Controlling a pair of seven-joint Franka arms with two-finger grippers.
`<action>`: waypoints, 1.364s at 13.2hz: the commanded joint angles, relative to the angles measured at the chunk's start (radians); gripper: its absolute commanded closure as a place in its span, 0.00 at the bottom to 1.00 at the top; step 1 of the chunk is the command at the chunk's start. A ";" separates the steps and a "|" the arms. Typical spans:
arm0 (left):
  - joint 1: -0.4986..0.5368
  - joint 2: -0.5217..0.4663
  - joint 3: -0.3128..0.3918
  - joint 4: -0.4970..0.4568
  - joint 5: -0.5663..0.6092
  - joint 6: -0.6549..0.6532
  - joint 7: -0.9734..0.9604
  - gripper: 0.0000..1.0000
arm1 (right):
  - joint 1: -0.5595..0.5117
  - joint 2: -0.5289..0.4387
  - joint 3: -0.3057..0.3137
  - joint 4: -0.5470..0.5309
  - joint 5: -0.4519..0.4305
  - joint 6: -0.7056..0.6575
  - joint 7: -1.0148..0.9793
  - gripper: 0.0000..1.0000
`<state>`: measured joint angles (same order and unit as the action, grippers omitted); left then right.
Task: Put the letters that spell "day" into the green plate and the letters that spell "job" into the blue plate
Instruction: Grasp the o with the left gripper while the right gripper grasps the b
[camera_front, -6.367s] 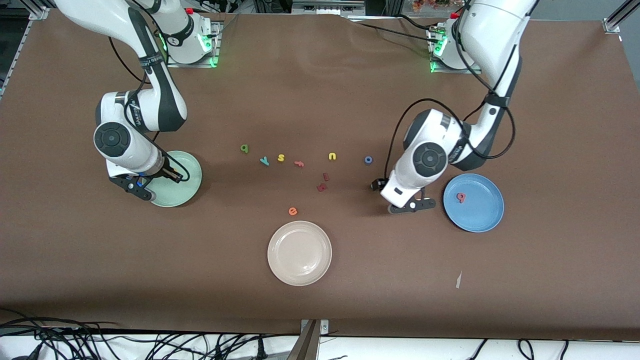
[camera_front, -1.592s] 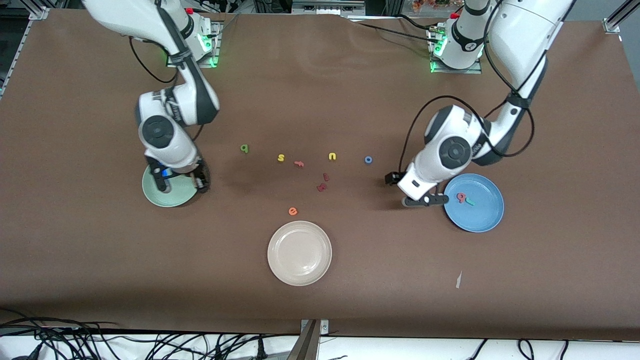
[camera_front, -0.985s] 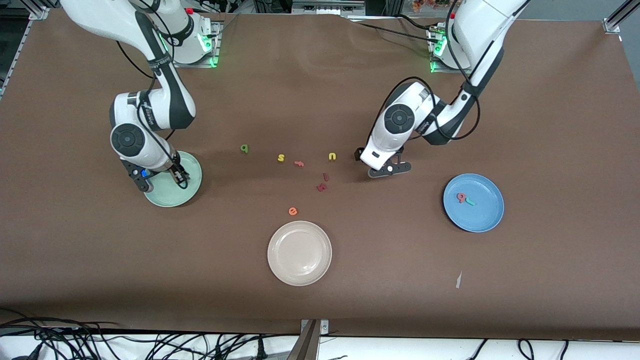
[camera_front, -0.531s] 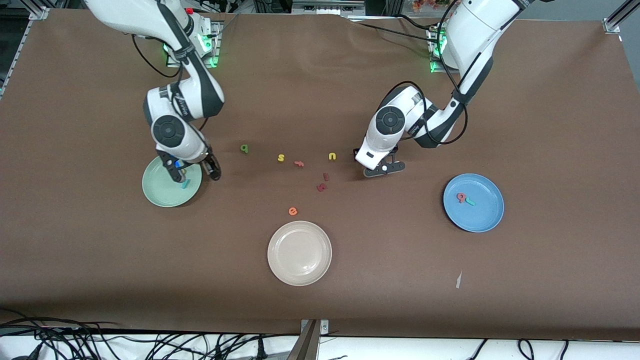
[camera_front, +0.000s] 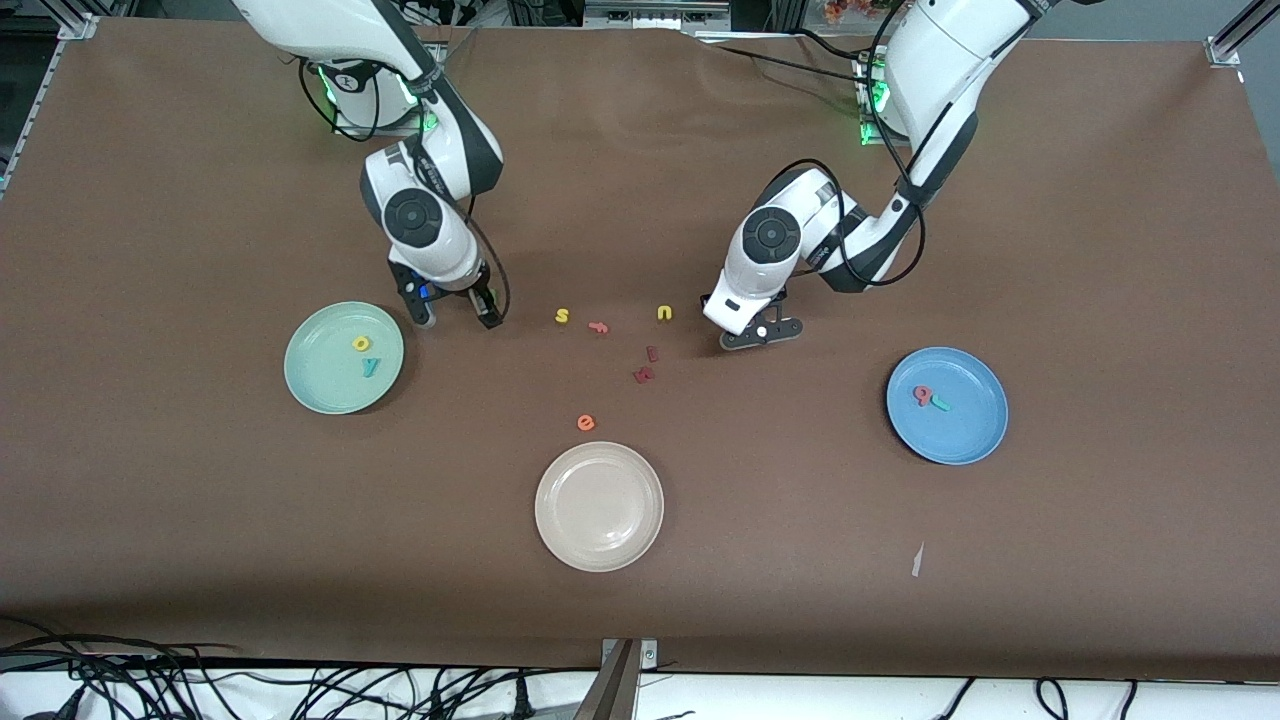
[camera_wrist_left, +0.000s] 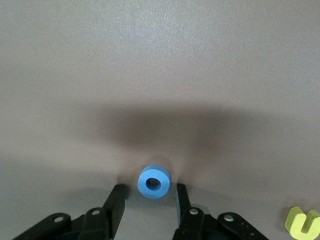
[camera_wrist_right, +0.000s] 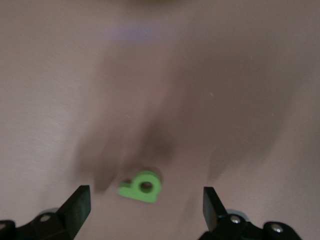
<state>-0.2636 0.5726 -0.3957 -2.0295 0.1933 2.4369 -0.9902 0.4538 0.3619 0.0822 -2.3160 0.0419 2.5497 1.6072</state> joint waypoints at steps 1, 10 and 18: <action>-0.003 0.016 0.005 0.015 0.034 0.016 -0.027 0.62 | -0.001 -0.021 0.001 -0.054 0.010 0.024 0.011 0.01; 0.061 0.000 0.005 0.083 0.067 -0.088 0.039 0.82 | -0.001 -0.005 0.001 -0.086 0.009 0.161 0.011 0.64; 0.434 -0.085 -0.005 0.141 0.008 -0.346 0.747 0.84 | -0.001 -0.043 -0.002 -0.079 0.006 0.144 0.004 1.00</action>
<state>0.1041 0.5235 -0.3857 -1.8791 0.2237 2.1343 -0.3989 0.4546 0.3440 0.0806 -2.3855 0.0421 2.6917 1.6130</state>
